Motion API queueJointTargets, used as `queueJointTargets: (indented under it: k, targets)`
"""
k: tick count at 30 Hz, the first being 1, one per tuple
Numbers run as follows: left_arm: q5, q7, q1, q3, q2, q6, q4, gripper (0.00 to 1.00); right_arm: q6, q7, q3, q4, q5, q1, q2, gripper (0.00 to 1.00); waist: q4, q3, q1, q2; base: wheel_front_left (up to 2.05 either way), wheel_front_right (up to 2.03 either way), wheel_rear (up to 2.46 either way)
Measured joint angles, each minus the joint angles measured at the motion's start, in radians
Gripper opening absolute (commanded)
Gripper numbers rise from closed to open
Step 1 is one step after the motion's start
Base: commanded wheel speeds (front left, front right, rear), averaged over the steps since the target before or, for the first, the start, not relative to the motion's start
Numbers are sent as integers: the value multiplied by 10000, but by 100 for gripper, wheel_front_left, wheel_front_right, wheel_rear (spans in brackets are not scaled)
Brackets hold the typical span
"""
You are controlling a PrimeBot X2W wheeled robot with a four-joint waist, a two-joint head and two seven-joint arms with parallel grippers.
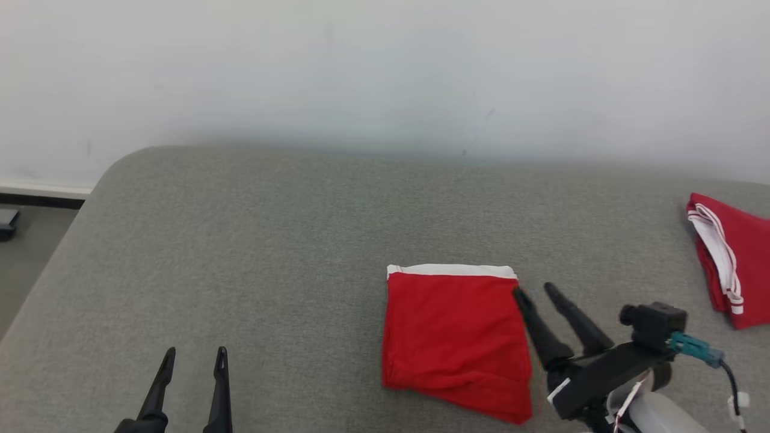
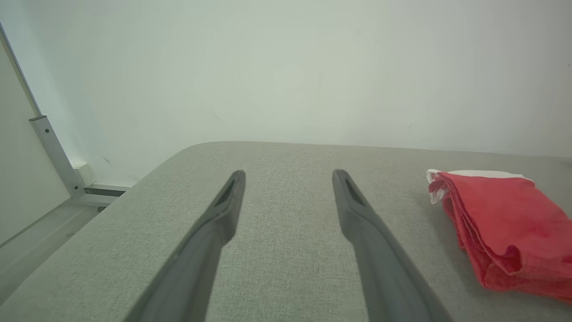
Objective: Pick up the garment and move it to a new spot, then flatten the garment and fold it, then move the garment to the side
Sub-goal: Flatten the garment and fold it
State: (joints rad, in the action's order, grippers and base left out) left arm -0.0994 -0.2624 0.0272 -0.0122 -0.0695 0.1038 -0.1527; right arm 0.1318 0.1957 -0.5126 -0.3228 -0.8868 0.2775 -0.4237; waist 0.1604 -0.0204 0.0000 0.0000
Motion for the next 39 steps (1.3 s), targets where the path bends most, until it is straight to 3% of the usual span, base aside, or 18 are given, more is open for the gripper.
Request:
queueJointTargets:
  k: [10,20,26,39]
  targets:
    - [-4,0,108,-309,-90,-171,257,100,0,616,2614,142,2711,-957,594,100,-696,-95,0,0,0,0,0]
    - [-19,-2,199,-456,-105,-234,322,100,0,660,4702,1342,5258,-2691,1998,100,-1215,-169,0,1,0,0,0]
    - [73,0,342,-466,-165,-245,349,100,0,660,5135,1753,5887,-3302,2661,100,-1255,-231,0,0,0,0,0]
    - [416,-2,602,-288,-391,-343,364,100,0,658,5568,1889,7191,-3680,3158,100,-1064,-392,0,0,0,0,0]
